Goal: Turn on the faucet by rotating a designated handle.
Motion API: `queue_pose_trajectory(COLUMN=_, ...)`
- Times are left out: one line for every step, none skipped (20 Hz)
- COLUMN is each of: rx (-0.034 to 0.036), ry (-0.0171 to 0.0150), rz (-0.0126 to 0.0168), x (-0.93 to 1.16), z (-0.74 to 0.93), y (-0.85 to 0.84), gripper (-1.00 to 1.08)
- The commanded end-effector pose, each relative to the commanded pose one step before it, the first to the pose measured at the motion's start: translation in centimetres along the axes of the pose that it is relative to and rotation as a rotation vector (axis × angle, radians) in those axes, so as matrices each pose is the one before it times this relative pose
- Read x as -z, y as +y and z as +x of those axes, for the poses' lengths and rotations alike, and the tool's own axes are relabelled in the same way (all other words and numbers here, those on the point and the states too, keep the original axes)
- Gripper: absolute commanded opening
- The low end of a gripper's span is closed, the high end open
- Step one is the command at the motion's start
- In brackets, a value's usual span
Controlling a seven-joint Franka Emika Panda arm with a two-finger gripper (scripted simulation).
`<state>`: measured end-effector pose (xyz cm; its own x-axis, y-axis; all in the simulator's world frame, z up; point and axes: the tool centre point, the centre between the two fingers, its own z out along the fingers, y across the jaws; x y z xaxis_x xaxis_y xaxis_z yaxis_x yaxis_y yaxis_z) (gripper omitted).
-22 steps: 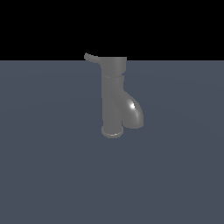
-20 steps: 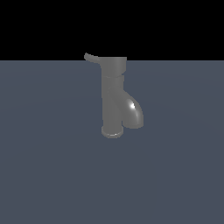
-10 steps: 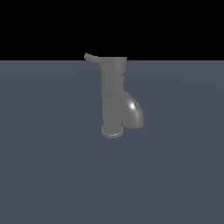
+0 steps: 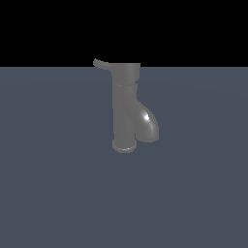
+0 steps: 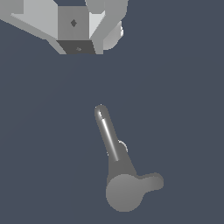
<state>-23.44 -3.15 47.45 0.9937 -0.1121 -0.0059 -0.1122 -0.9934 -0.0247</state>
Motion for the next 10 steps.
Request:
queue_pose_trajectory(rx=-0.02722, ry=0.00003, rz=-0.00330, x=-0.122, z=0.602, y=-0.176, gripper=-1.00)
queue_pose_trajectory(rx=-0.01346, ry=0.00021, rz=-0.00156, x=-0.058, z=0.295, y=-0.095, gripper=-1.00)
queue_pose_trajectory(rx=-0.01457, ry=0.00025, rz=-0.00167, x=-0.066, z=0.318, y=-0.108, gripper=-1.00)
queue_pose_trajectory(rx=-0.01563, ry=0.00028, rz=-0.00177, x=-0.076, z=0.341, y=-0.125, gripper=-1.00)
queue_pose_trajectory(rx=-0.01674, ry=0.00032, rz=-0.00186, x=-0.085, z=0.363, y=-0.141, gripper=-1.00)
queue_pose_trajectory(rx=-0.01782, ry=0.00038, rz=-0.00193, x=-0.095, z=0.385, y=-0.160, gripper=-1.00)
queue_pose_trajectory(rx=-0.01895, ry=0.00045, rz=-0.00201, x=-0.107, z=0.406, y=-0.179, gripper=-1.00)
queue_pose_trajectory(rx=-0.02003, ry=0.00051, rz=-0.00207, x=-0.119, z=0.427, y=-0.202, gripper=-1.00)
queue_pose_trajectory(rx=-0.02114, ry=0.00057, rz=-0.00211, x=-0.133, z=0.446, y=-0.226, gripper=-1.00)
queue_pose_trajectory(rx=-0.02216, ry=0.00064, rz=-0.00214, x=-0.147, z=0.463, y=-0.251, gripper=-1.00)
